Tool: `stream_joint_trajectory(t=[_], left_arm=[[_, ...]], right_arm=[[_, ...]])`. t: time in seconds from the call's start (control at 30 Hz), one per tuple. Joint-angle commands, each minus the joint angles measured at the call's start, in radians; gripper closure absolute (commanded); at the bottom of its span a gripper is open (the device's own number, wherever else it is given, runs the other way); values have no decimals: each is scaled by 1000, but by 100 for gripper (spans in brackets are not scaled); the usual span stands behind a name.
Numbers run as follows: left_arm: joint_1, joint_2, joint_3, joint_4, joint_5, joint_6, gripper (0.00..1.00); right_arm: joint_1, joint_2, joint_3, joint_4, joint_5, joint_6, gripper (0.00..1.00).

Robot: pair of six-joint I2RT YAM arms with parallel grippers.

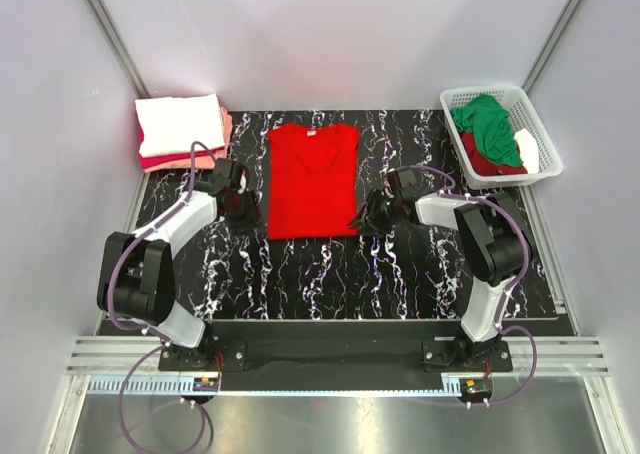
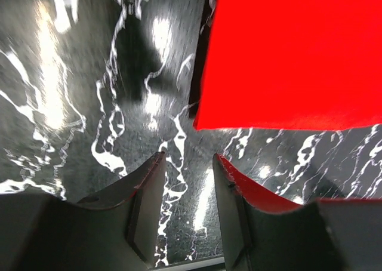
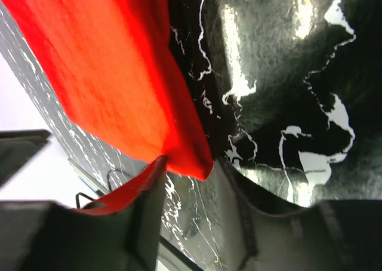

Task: Fold and stack the t-shirts
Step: Fold the tshirt

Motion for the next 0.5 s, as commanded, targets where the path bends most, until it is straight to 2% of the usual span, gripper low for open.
stream_joint_trajectory(t=[0.0, 0.1, 0.13, 0.23, 0.47], left_arm=[[2, -51, -86, 103, 61, -35, 58], [2, -65, -166, 171, 90, -49, 57], [2, -66, -189, 212, 101, -53, 57], [2, -77, -241, 260, 114, -66, 53], [2, -131, -318, 389, 139, -110, 49]], right_arm=[[1, 36, -11, 32, 8, 25, 56], [3, 48, -16, 64, -1, 38, 67], [4, 51, -19, 67, -7, 42, 79], [4, 47, -26, 67, -12, 52, 98], [3, 11, -56, 67, -23, 54, 100]])
